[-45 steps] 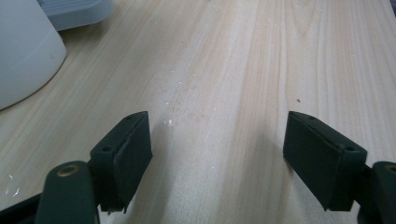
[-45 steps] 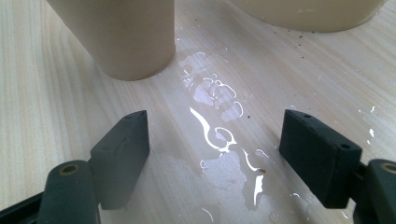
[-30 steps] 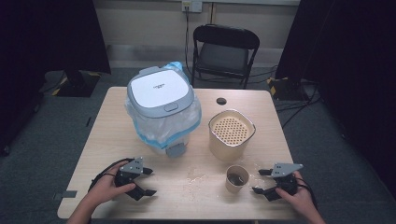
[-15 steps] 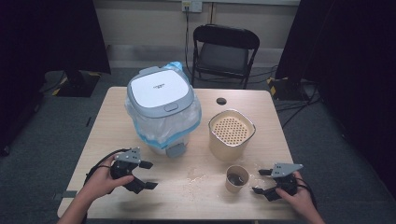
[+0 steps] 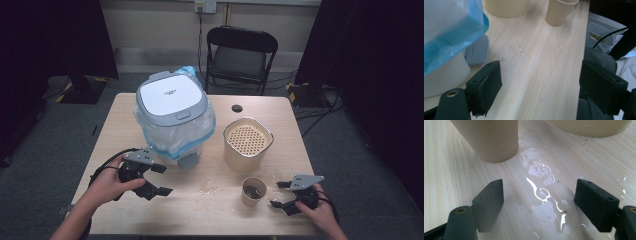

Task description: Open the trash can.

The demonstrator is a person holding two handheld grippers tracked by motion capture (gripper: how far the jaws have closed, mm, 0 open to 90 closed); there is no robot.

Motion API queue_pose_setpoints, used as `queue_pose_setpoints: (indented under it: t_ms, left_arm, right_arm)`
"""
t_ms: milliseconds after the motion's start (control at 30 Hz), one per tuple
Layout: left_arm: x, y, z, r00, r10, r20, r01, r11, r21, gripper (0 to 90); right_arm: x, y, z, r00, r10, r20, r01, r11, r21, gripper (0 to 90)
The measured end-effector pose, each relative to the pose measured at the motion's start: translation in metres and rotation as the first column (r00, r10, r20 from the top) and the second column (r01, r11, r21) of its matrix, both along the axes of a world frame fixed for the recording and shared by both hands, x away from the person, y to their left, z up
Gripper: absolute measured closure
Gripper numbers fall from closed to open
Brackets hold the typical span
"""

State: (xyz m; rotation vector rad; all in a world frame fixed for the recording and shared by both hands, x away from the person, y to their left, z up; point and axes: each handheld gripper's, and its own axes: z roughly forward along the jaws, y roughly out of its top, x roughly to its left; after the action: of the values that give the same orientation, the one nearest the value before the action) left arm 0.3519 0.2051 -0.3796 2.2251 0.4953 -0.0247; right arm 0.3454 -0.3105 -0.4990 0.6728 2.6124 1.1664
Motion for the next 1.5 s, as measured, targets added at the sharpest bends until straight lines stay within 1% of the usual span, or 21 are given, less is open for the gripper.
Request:
queue_pose_setpoints:
  t_ms: [33,167,267,300,400,467,533,600,700,767,867,967,1100,1133,1200,1233,1267,1367,1500]
  left_arm:
    - [0.000,0.000,0.003,1.0000,-0.003,-0.003,0.003,1.0000,-0.002,17.8]
    - [0.001,0.000,0.013,1.0000,0.005,-0.004,-0.005,0.9998,0.020,17.7]
    - [0.002,0.000,0.021,0.9999,0.015,-0.008,-0.015,0.9997,0.017,17.7]
    - [0.002,0.000,0.022,0.9999,0.011,-0.006,-0.011,0.9999,0.006,17.8]
    - [0.002,-0.001,0.030,0.9999,0.011,0.003,-0.011,0.9997,0.020,17.8]
    - [0.003,-0.001,0.034,0.9998,0.019,-0.011,-0.019,0.9997,0.018,17.8]
    - [0.004,-0.001,0.039,0.9998,0.019,-0.009,-0.019,0.9995,0.026,17.8]
    - [0.005,-0.002,0.044,0.9997,0.025,-0.004,-0.025,0.9995,0.022,17.8]
    - [0.006,-0.003,0.053,0.9998,0.018,0.002,-0.018,0.9998,0.005,17.8]
    - [0.007,-0.005,0.058,0.9997,0.024,0.007,-0.024,0.9996,0.012,17.9]
    - [0.008,-0.006,0.065,0.9998,0.016,0.014,-0.016,0.9997,0.016,17.9]
    - [0.010,-0.007,0.071,0.9997,0.012,0.021,-0.011,0.9999,-0.007,17.9]
    - [0.013,-0.010,0.081,0.9996,0.003,0.027,-0.003,1.0000,0.002,18.3]
    - [0.013,-0.011,0.083,0.9995,0.008,0.031,-0.008,1.0000,-0.002,18.3]
    - [0.015,-0.012,0.088,0.9994,0.003,0.034,-0.003,0.9999,-0.010,18.1]
    - [0.016,-0.012,0.091,0.9992,0.000,0.039,0.000,1.0000,-0.003,18.1]
    - [0.016,-0.013,0.093,0.9991,0.003,0.042,-0.003,0.9999,-0.011,18.1]
    - [0.019,-0.015,0.101,0.9992,0.005,0.040,-0.004,0.9998,-0.022,17.8]
    - [0.025,-0.018,0.109,0.9991,0.003,0.042,-0.002,0.9999,-0.016,17.8]
  right_arm:
    - [0.000,0.000,0.000,1.0000,0.000,0.000,0.000,1.000,0.000,23.0]
    - [0.000,0.000,0.000,1.0000,0.000,0.000,0.000,1.000,0.000,23.0]
    - [0.000,0.000,0.000,1.0000,0.000,0.000,0.000,1.000,0.000,23.0]
    - [0.000,0.000,0.000,1.0000,0.000,0.000,0.000,1.000,0.000,23.0]
    - [0.000,0.000,0.000,1.0000,0.000,0.000,0.000,1.000,0.000,23.0]
    - [0.000,0.000,0.000,1.0000,0.000,0.000,0.000,1.000,0.000,23.0]
    - [0.000,0.000,0.000,1.0000,0.000,0.000,0.000,1.000,0.000,23.0]
    - [0.000,0.000,0.000,1.0000,0.000,0.000,0.000,1.000,0.000,23.1]
    - [0.000,0.000,0.000,1.0000,0.000,0.000,0.000,1.000,0.000,23.0]
    - [0.000,0.000,0.000,1.0000,0.000,0.000,0.000,1.000,0.000,23.0]
    - [0.000,0.000,0.000,1.0000,0.000,0.000,0.000,1.000,0.000,23.0]
    - [0.000,0.000,0.000,1.0000,0.000,0.000,0.000,1.000,0.000,23.0]
    - [0.000,0.000,0.000,1.0000,0.000,0.000,0.000,1.000,0.000,23.0]
    - [0.000,0.000,0.000,1.0000,0.000,0.000,0.000,1.000,0.000,23.0]
    - [0.000,0.000,0.000,1.0000,0.000,0.000,0.000,1.000,0.000,23.0]
    - [0.000,0.000,0.000,1.0000,0.000,0.000,0.000,1.000,0.000,23.0]
    - [0.000,0.000,0.000,1.0000,0.000,0.001,0.000,1.000,0.000,23.0]
    - [0.000,0.000,0.000,1.0000,0.000,0.000,0.000,1.000,0.000,23.0]
    - [0.000,0.000,0.000,1.0000,-0.002,0.001,0.002,1.000,0.001,23.0]
